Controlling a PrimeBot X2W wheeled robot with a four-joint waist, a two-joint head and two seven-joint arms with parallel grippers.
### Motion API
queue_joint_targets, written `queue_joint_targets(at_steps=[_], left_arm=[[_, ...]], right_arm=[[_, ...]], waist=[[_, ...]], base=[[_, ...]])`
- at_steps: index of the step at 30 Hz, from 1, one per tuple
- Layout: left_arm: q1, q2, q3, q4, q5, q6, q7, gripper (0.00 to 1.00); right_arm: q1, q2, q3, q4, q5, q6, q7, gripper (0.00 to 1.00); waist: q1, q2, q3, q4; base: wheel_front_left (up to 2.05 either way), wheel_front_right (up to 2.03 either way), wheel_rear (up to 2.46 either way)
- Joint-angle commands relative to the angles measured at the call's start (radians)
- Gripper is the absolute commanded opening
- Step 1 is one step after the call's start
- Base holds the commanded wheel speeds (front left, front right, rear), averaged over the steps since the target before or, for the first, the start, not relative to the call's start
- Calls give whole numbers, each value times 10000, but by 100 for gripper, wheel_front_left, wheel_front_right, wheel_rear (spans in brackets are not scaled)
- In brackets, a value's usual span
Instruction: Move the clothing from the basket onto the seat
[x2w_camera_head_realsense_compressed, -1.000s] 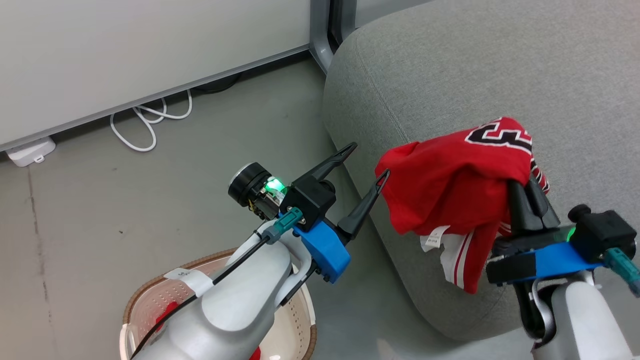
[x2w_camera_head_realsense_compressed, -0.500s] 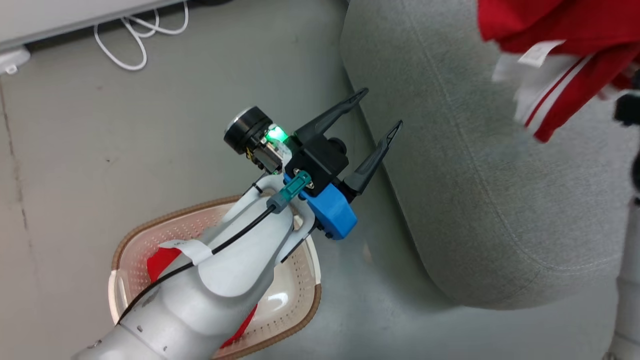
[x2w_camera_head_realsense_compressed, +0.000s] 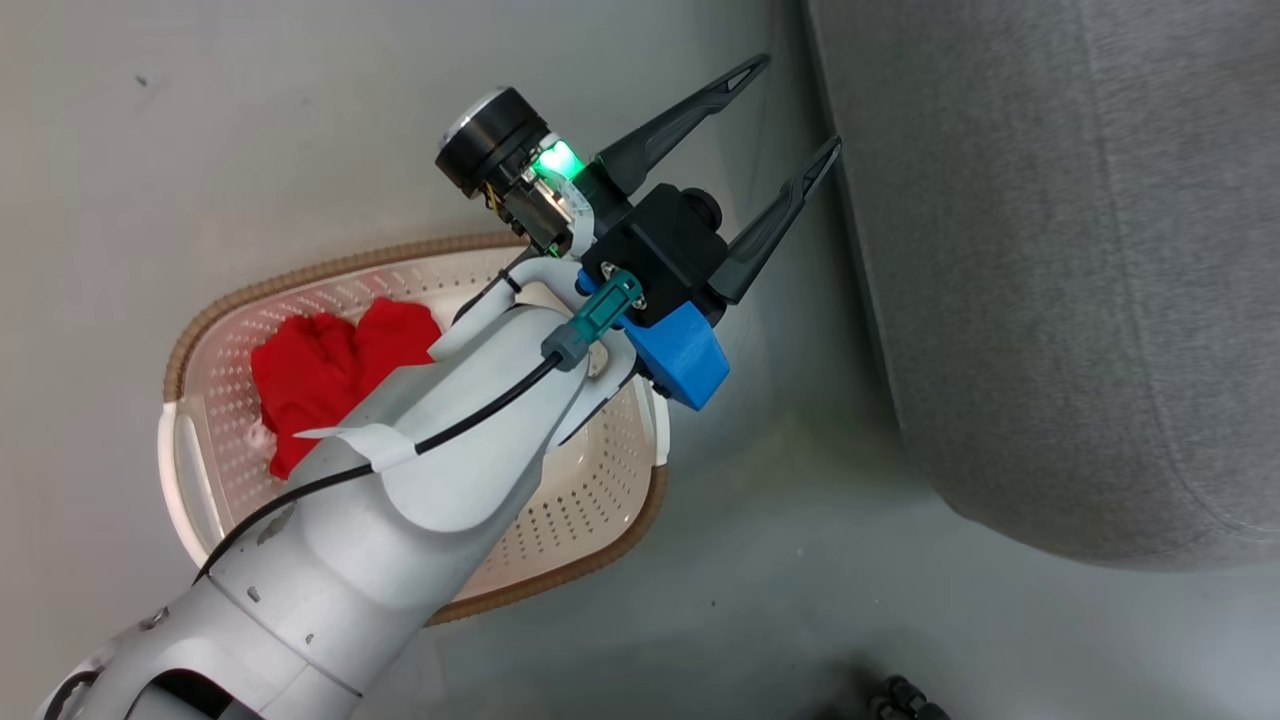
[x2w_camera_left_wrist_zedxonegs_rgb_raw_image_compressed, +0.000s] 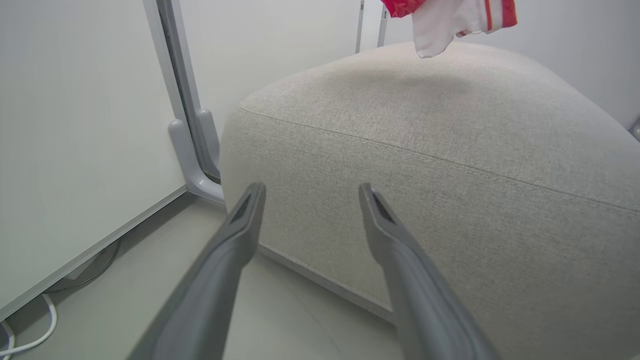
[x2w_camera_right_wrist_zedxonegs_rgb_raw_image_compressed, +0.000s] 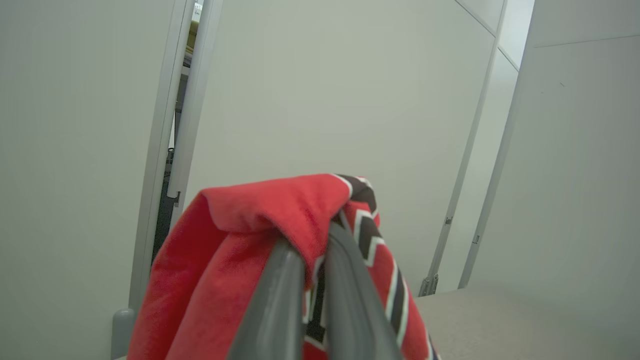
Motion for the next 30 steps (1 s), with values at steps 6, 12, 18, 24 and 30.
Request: queue_joint_targets(at_steps=[6,12,18,24,30], left_arm=[[-291,149,-78,-182,80,86,1,100],[-318,112,-124,-192,20,99,-9,100],[-219,166,-135,-203,-23,171,-40,100],[48,96,-66,-102,-190,242,-81,100],[641,-64,316,-284,-437,366,-94,100]], right_arm=[[295,-119,125,1624,-145,2,-7,0],[752,378,30,3060,-191,2,-4,0],[872,516,-43,3990,-70,2,-5,5],[1610,788,-54,3242,-88,3,-5,100],[3573,1187,64,1617,-164,3,-5,100]], waist=[[-2,0,679,198],[-2,0,745,339],[-2,0,690,456],[-2,0,153,454],[-2,0,-911,716]], base=[[0,0,0],[0,0,0],[0,0,0],[0,0,0],[0,0,0]])
